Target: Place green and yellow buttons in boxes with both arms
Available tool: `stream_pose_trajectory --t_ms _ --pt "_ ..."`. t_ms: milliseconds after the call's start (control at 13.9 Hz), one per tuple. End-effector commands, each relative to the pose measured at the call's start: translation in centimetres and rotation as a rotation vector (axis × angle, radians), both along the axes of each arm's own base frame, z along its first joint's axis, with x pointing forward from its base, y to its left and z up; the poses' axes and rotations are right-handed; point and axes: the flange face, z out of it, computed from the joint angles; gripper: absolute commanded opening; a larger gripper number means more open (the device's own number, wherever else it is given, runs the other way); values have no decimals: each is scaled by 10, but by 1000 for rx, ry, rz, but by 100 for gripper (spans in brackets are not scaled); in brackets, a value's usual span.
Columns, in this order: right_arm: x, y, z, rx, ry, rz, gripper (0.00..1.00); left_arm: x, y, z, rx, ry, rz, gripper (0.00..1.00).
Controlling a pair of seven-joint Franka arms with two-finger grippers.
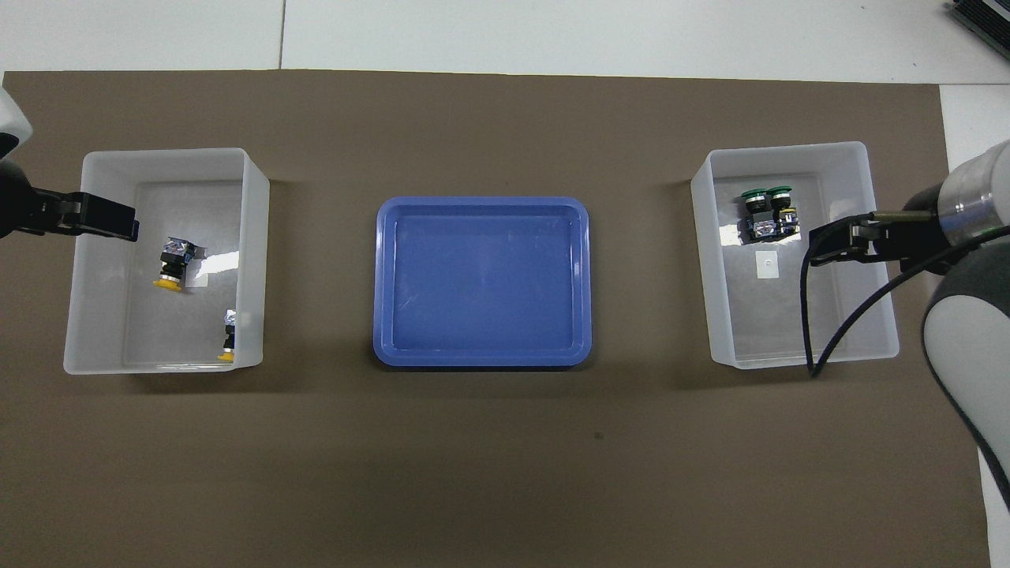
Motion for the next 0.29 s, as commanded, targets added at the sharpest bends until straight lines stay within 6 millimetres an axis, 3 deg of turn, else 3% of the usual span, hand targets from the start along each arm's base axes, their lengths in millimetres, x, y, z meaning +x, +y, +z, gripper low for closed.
stream_pose_trajectory --t_ms 0,216 --pt "-8 -4 1 27 6 13 100 -10 3 2 10 4 5 100" --pt "-8 -4 2 27 4 13 100 -10 -2 3 9 -2 -4 100"
